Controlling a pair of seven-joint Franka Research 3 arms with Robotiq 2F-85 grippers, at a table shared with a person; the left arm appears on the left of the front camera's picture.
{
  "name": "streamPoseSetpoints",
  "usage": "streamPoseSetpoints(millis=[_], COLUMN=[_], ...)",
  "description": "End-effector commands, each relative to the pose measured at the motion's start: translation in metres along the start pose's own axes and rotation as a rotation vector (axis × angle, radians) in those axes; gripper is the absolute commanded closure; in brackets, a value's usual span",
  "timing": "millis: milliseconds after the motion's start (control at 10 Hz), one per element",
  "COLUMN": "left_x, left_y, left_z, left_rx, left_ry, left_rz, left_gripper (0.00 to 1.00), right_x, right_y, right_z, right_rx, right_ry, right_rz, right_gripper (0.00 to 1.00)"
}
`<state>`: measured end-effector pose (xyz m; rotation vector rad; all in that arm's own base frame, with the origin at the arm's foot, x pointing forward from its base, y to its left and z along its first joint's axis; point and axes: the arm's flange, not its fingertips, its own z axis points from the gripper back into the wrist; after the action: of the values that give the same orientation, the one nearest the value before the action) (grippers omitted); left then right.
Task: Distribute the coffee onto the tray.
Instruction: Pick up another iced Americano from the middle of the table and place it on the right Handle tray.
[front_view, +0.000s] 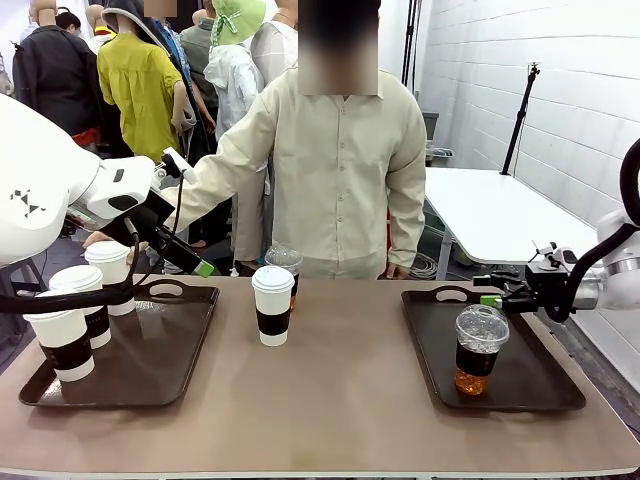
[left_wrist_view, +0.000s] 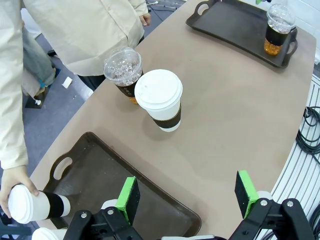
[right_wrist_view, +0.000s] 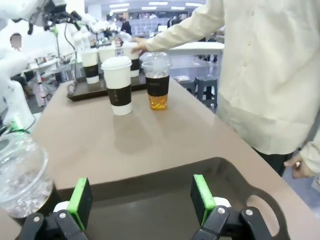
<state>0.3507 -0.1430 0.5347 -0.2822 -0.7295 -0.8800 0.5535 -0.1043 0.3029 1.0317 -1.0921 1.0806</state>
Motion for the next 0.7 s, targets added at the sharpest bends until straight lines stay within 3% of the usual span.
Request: streamPoseSetpoints(millis=[0, 600], left_x=[-0.0003, -0.0003], left_y=[-0.0014, -0.0014], left_z=[0.0001, 0.0001], left_rx=[-0.003, -0.003], left_ry=[0.007, 0.007], left_rz=[0.003, 0.003], left_gripper=[0.0, 0.0], right_x=[-0.0004, -0.0016], right_y=[-0.0082, -0.006], right_z=[-0.0159, -0.0142], right_rx=[-0.048, -0.023], right_ry=[-0.007, -0.012], right_rz=[-0.031, -0.007], right_gripper=[0.0, 0.0])
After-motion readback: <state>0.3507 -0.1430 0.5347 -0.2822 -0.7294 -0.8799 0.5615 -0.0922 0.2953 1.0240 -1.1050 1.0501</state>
